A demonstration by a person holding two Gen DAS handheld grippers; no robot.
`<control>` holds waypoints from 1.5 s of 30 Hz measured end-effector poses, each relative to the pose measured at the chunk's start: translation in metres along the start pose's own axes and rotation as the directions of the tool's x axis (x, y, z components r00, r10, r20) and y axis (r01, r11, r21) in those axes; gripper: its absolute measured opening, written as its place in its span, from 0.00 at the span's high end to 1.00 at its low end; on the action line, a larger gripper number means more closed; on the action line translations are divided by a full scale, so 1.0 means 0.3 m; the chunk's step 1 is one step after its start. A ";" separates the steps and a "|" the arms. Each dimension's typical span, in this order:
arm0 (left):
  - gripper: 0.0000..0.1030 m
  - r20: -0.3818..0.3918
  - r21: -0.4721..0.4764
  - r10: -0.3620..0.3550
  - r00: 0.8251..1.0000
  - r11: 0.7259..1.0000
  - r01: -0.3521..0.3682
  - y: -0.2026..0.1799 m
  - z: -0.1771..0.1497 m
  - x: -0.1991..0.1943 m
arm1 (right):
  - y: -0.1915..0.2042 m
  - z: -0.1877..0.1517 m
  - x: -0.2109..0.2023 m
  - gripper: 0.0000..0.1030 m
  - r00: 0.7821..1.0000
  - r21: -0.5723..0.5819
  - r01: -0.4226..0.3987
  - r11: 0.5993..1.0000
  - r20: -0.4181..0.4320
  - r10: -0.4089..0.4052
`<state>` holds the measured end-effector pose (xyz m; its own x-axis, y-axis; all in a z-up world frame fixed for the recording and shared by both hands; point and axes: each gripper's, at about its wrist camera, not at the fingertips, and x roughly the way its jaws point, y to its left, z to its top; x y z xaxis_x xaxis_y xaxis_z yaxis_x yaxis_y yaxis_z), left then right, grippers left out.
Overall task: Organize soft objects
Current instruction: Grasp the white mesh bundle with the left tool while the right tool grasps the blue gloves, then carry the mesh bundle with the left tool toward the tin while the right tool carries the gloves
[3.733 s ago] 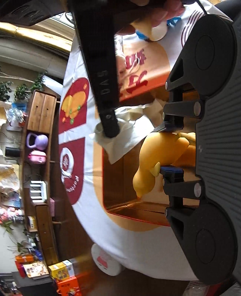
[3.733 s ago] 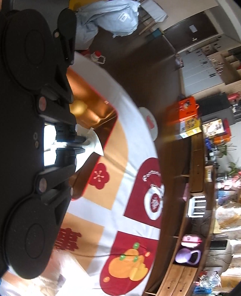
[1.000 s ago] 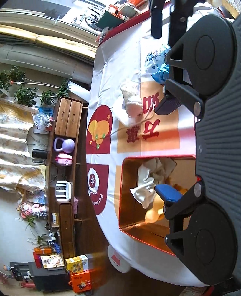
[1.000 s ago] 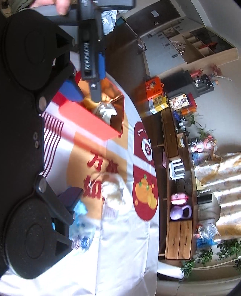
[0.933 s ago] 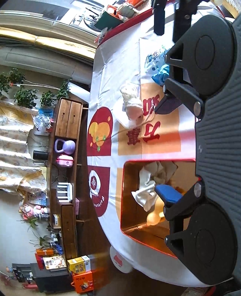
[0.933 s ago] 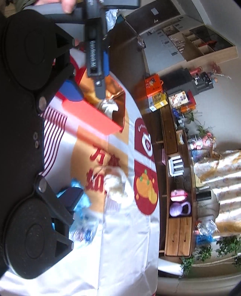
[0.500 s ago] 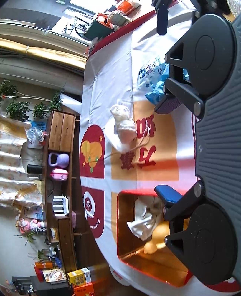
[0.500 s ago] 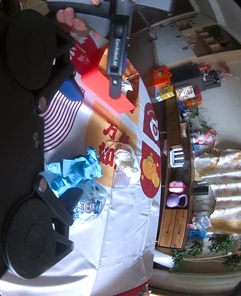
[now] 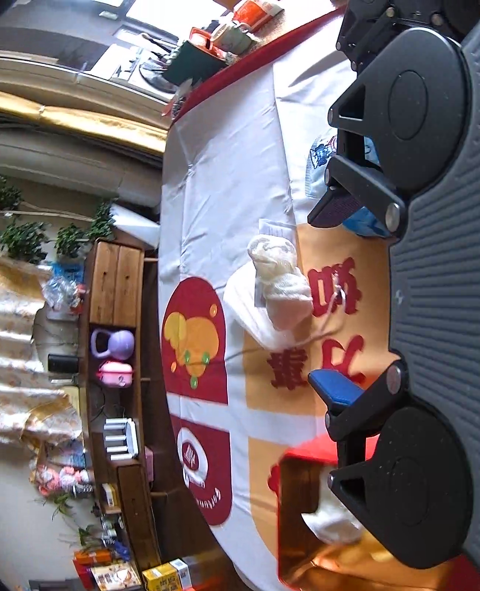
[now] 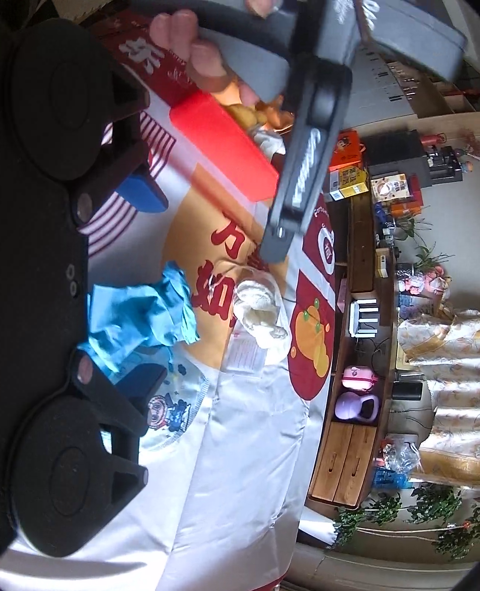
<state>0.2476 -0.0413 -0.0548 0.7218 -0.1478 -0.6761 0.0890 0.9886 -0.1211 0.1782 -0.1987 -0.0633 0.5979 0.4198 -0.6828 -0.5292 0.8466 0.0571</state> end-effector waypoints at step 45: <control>0.64 -0.085 -0.092 -0.035 0.996 0.995 0.027 0.052 0.032 0.310 | -0.122 -0.008 0.088 0.90 1.000 0.216 -0.015 0.976 -0.024 0.020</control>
<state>0.3227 -0.0395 -0.1126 0.6572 -0.1836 -0.7310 0.0448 0.9777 -0.2053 0.2119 -0.2195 -0.0852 0.5727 0.4291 -0.6985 -0.3957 0.8909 0.2229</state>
